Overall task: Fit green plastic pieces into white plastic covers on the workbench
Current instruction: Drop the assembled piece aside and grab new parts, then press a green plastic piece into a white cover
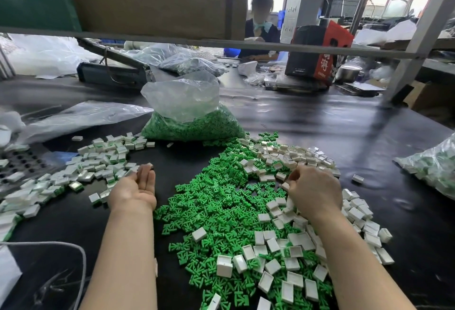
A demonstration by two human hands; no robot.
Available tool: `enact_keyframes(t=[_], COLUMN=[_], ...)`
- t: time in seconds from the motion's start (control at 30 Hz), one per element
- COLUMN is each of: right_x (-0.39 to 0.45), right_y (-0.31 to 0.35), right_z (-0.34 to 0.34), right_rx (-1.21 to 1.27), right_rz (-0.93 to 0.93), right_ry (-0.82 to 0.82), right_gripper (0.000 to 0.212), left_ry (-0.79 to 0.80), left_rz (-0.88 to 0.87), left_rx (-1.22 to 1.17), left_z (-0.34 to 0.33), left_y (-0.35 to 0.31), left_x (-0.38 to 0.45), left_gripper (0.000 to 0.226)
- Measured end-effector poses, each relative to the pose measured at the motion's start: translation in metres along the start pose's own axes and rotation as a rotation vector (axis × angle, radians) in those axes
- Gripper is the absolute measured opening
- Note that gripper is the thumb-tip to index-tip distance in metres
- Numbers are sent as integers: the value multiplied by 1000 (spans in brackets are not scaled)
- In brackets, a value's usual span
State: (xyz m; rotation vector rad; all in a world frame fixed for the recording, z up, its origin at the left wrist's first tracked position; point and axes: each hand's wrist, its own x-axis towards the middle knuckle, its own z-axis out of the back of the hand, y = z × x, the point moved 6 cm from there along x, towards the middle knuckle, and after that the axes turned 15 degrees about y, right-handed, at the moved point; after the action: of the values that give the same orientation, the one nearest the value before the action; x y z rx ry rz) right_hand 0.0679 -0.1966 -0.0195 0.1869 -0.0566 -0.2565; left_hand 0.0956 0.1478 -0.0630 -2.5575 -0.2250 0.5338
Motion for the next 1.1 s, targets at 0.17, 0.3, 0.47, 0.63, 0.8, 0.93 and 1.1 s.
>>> enact_keyframes(t=[0.17,0.3,0.47,0.63,0.8,0.93,1.1], right_x=[0,5,4,-2,-21,-31,-25], right_y=[-3,-6,1,21,63,78,73], right_z=[-1,-10,-14,-4,10,12,2], right_rx=[-61,-37,-45,379,643,614,741], right_rz=[-2,5,53,262,507,590,510], right_ry=[-36,52,46,32,-32,-71,90], right_gripper=[23,28,22,16,16,14,21], left_ry=[30,101,222,522,783,778,773], left_rz=[-68,-53,45,112,180,146,140], left_rx=[-173,-369,-265,459,949,1015,840], left_z=[-2,-6,-14,-52,-77,-78,-76], left_y=[-6,-2,5,30,78,89,76], left_x=[-4,-5,-7,-24,-50,-50,-50], left_gripper=[24,33,31,21,36,21,18])
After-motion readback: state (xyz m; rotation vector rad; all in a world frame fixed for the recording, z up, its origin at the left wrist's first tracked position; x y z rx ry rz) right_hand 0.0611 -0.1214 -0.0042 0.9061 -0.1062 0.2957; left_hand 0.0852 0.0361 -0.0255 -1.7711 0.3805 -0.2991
